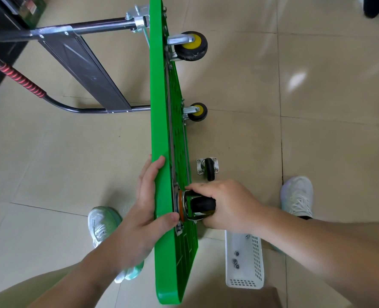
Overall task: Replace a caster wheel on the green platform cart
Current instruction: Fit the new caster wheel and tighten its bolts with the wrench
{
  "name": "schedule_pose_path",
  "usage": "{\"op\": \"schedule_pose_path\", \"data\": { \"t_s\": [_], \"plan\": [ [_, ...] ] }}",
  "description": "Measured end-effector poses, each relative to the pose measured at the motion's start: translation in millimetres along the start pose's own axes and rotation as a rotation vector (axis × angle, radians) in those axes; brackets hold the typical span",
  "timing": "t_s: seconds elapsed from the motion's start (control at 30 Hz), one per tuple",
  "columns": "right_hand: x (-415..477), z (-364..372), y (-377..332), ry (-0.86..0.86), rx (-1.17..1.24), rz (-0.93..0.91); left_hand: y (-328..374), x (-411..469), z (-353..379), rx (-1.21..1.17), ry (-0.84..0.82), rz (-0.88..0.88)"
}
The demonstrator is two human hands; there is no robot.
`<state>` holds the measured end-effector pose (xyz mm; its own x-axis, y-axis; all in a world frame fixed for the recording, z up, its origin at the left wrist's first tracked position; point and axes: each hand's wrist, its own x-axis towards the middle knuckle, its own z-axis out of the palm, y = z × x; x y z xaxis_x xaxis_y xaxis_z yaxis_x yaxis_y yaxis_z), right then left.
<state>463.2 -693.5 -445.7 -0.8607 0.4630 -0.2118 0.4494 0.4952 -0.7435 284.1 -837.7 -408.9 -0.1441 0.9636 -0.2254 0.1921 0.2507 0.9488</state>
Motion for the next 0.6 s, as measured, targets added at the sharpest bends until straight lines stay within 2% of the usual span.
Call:
{"op": "schedule_pose_path", "data": {
  "t_s": [0.6],
  "plan": [
    [1.5, 2.3, -1.5, 0.013, -0.042, -0.017, -3.9, 1.6, 0.3, -0.051, 0.008, 0.001]
  ]
}}
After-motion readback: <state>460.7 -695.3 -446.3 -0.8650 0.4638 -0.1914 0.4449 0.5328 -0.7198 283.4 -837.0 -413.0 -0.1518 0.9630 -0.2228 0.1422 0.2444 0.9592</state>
